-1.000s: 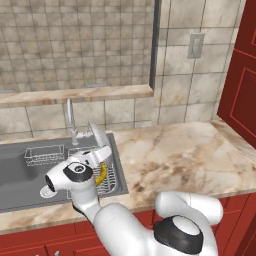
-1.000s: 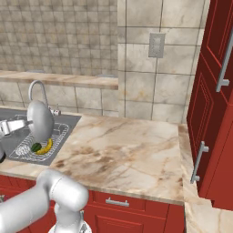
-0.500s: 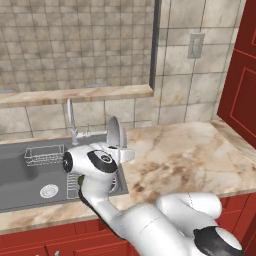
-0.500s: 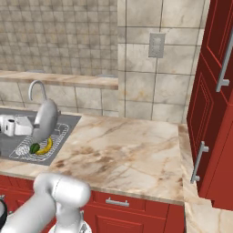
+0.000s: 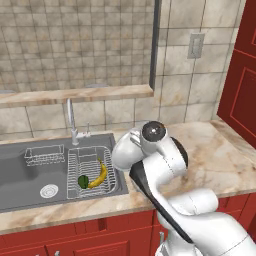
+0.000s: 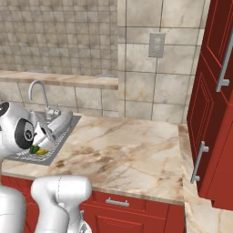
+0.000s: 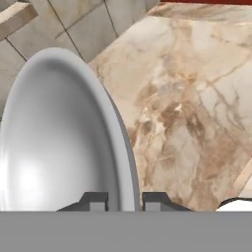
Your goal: Dump the avocado and banana from the bowl so the bowl can be washed. Place the bowl in the sink after clearing the leftovers.
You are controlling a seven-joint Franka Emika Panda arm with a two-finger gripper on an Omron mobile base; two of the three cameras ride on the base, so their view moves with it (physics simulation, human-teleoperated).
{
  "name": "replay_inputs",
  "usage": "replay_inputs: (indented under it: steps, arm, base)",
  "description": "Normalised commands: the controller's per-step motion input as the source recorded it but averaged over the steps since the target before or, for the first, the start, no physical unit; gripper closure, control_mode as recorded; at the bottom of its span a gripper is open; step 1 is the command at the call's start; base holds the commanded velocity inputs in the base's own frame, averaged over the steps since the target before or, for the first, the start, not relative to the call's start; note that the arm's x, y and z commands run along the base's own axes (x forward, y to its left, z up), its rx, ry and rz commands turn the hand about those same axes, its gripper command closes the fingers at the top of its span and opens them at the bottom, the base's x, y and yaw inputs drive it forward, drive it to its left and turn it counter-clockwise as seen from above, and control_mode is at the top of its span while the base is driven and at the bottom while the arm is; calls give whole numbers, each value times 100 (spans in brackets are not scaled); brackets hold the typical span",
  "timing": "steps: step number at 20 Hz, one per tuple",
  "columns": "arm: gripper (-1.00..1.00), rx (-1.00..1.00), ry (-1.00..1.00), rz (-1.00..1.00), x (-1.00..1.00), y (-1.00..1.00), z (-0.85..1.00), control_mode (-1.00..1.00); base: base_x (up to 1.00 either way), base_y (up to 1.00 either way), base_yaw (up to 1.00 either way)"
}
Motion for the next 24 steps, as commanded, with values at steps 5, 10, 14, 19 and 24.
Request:
replay_inputs:
  steps: [5,10,14,19,24]
  arm:
    - [100,50,32,9,-5,-84,37,-100]
    - [100,17,8,8,0,-27,7,-100]
    - [100,0,0,0,0,0,0,-100]
    - [100,0,0,0,0,0,0,-100]
    - [100,1,0,0,-32,0,-2,-100]
  base:
    - [0,0,0]
    - [0,0,0]
    - [0,0,0]
    - [0,0,0]
    - [0,0,0]
